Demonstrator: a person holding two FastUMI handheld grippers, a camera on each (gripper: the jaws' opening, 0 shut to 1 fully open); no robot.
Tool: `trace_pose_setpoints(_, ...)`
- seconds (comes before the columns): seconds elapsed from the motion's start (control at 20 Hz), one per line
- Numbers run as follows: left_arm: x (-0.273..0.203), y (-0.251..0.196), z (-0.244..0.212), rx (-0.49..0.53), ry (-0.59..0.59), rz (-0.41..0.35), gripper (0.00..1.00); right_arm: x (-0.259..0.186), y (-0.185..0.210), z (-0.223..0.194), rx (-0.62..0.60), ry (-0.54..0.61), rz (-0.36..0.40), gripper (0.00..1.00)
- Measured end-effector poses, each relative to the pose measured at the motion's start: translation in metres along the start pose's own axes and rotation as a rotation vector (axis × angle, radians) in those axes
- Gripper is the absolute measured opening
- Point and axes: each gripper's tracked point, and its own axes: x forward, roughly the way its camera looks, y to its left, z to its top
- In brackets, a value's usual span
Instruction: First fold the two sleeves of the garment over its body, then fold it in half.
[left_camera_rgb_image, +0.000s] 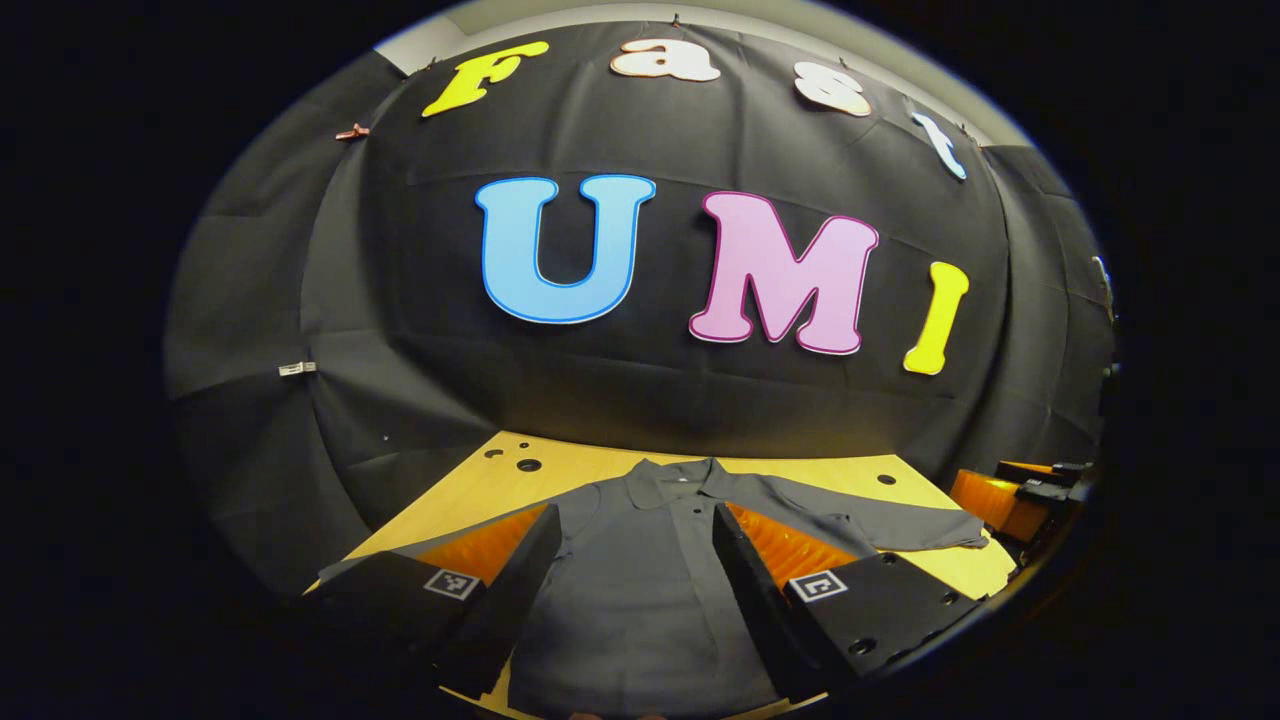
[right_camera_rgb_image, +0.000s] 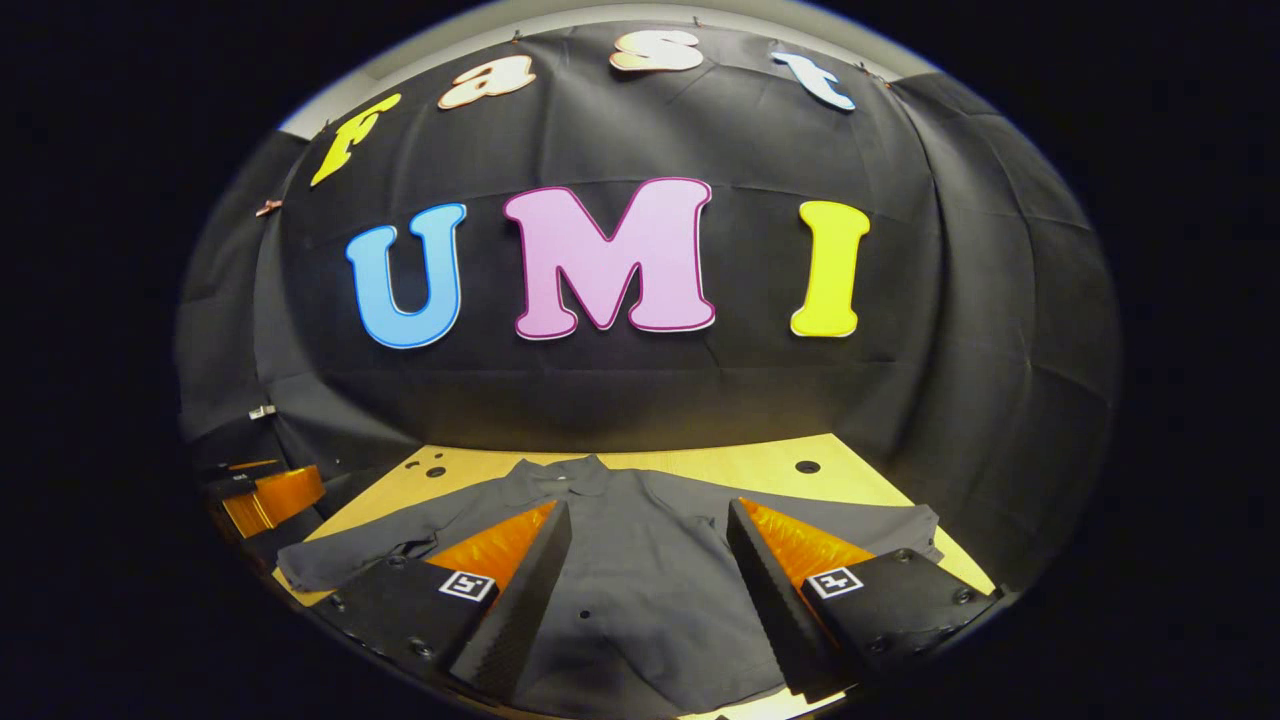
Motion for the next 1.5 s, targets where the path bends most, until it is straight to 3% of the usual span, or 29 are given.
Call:
trace_pose_setpoints(0.25,0.009,0.006,0.001,-0.003,0.005,0.034,0.96,0.027,-0.059,-0.005,0.056,0.038,-0.116,0.97)
trace_pose_setpoints(0.3,0.012,0.005,-0.005,-0.014,0.023,0.035,0.92,0.033,-0.073,-0.007,0.065,0.050,-0.136,0.97)
trace_pose_setpoints(0.35,0.014,0.004,-0.008,-0.017,0.040,0.039,0.96,0.038,-0.085,-0.011,0.070,0.065,-0.154,0.97)
trace_pose_setpoints(0.85,0.039,-0.006,-0.032,-0.031,0.126,0.093,0.96,0.079,-0.210,-0.047,0.077,0.176,-0.360,0.97)
trace_pose_setpoints(0.9,0.042,-0.006,-0.033,-0.030,0.131,0.102,0.92,0.082,-0.223,-0.051,0.087,0.183,-0.383,0.97)
trace_pose_setpoints(1.05,0.050,-0.007,-0.041,-0.040,0.156,0.127,0.96,0.099,-0.264,-0.064,0.090,0.201,-0.448,0.97)
trace_pose_setpoints(1.1,0.052,-0.008,-0.044,-0.042,0.166,0.134,0.92,0.107,-0.279,-0.068,0.094,0.212,-0.469,0.97)
trace_pose_setpoints(1.2,0.055,-0.008,-0.049,-0.042,0.180,0.157,0.96,0.122,-0.303,-0.079,0.129,0.240,-0.502,0.97)
trace_pose_setpoints(1.5,0.051,-0.004,-0.066,-0.045,0.224,0.219,0.96,0.147,-0.361,-0.104,0.177,0.303,-0.574,0.97)
